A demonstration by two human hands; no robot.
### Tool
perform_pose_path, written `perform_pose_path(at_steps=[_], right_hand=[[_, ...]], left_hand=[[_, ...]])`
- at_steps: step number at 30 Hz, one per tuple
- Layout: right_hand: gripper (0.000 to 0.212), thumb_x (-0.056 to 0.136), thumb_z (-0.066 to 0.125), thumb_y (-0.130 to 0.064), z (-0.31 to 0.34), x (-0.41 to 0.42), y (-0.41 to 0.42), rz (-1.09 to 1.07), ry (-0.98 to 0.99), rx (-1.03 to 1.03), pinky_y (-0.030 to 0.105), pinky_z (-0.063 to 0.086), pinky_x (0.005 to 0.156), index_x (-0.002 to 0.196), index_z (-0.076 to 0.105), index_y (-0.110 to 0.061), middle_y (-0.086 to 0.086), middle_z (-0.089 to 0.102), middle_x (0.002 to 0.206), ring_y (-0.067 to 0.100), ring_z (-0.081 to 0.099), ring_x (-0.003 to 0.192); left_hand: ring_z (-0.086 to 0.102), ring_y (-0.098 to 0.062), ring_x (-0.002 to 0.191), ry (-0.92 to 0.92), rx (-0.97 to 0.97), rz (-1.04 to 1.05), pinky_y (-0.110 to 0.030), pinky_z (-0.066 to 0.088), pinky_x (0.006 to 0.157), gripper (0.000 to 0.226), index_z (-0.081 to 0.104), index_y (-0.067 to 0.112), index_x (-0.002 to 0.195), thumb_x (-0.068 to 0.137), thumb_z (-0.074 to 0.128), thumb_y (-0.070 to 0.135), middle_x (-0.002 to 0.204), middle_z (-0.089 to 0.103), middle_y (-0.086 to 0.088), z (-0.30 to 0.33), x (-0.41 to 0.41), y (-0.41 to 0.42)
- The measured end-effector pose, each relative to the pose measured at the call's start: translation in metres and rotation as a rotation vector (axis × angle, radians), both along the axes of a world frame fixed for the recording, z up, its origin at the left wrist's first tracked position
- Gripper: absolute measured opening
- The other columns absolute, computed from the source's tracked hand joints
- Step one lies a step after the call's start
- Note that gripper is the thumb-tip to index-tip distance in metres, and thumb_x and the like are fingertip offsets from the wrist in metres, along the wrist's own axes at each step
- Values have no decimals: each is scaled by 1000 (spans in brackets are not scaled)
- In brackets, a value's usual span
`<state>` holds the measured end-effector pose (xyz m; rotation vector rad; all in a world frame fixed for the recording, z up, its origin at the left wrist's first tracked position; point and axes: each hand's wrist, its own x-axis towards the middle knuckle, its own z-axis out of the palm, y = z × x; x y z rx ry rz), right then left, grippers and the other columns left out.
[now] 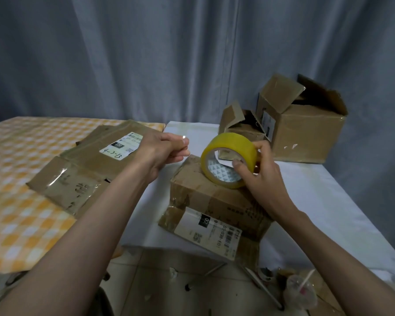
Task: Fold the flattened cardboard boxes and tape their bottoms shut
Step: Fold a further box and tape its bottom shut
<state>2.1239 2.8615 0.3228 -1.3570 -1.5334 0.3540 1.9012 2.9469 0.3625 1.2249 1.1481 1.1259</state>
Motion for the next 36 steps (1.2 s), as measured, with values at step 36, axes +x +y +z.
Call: perform_pose_path(at_steps=[36], right_hand=[[48, 90, 72, -17, 3, -5, -2, 246, 118, -54, 18, 52, 68, 133, 52, -24, -5, 60, 116, 2, 61, 103]], left_hand=[[65, -26, 90, 459, -122, -98, -35, 59, 80, 24, 74, 9, 101, 98, 61, 29, 98, 72, -13, -54, -15, 9]])
